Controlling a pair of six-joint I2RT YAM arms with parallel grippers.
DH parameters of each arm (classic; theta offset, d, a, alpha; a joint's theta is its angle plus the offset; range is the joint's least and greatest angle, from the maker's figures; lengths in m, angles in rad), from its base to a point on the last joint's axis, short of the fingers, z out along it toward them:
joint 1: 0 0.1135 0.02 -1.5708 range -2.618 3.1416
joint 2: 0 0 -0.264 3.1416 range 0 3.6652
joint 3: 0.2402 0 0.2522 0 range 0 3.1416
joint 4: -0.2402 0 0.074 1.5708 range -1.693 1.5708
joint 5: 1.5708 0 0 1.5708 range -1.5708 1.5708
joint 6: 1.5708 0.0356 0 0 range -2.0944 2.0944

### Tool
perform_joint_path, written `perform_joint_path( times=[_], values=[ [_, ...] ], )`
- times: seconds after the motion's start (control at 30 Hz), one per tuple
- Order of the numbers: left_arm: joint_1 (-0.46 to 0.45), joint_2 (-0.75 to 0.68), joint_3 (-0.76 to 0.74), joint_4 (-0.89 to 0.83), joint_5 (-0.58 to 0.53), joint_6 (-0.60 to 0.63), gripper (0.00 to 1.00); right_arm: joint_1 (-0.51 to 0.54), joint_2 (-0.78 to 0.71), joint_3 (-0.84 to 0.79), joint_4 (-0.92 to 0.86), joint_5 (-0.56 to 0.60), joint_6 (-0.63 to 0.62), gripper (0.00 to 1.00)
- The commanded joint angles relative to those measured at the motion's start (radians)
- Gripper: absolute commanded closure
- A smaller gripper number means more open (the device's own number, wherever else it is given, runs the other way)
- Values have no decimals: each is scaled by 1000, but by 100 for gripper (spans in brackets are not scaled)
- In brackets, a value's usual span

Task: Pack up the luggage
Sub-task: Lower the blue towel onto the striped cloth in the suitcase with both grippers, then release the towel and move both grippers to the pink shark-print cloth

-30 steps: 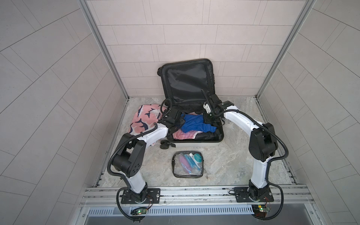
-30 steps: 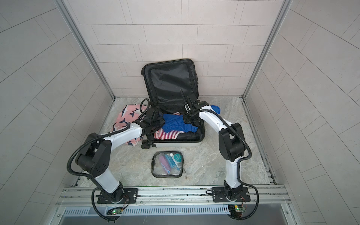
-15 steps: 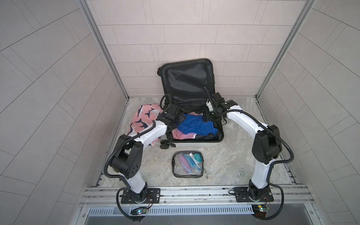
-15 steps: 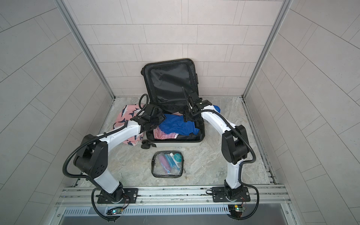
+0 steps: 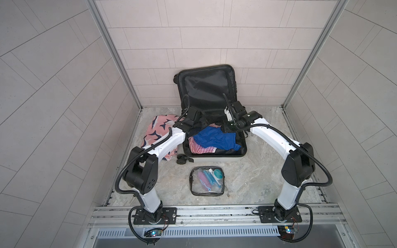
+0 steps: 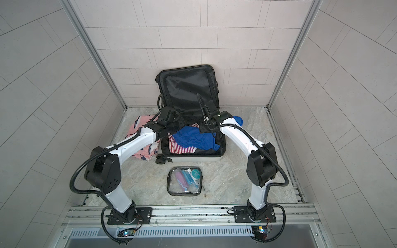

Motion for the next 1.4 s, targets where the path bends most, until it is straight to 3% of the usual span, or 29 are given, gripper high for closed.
perform_joint_path(
  times=[0.0, 0.53, 0.7, 0.97, 1.1, 1.2, 1.37],
  values=[
    [14, 55, 15, -51, 51, 48, 38, -4, 41, -42, 30, 45, 33, 50],
    [73, 222, 15, -61, 71, 65, 41, -27, 159, -124, 101, 98, 68, 59],
    [80, 214, 68, -110, 71, 118, 41, -25, 118, -122, 99, 70, 55, 46],
    [86, -55, 78, -245, 9, 192, 30, 20, -52, -110, 74, 43, 17, 28],
    [120, -252, -17, -250, -101, 168, 27, 72, -112, -93, 50, 70, 1, 24],
    [197, -403, -150, -226, -122, 111, 21, 128, -142, -82, 35, 105, -16, 23],
    [395, -627, -418, -145, -61, -25, 16, 251, -158, -67, 19, 190, -49, 21]
  ],
)
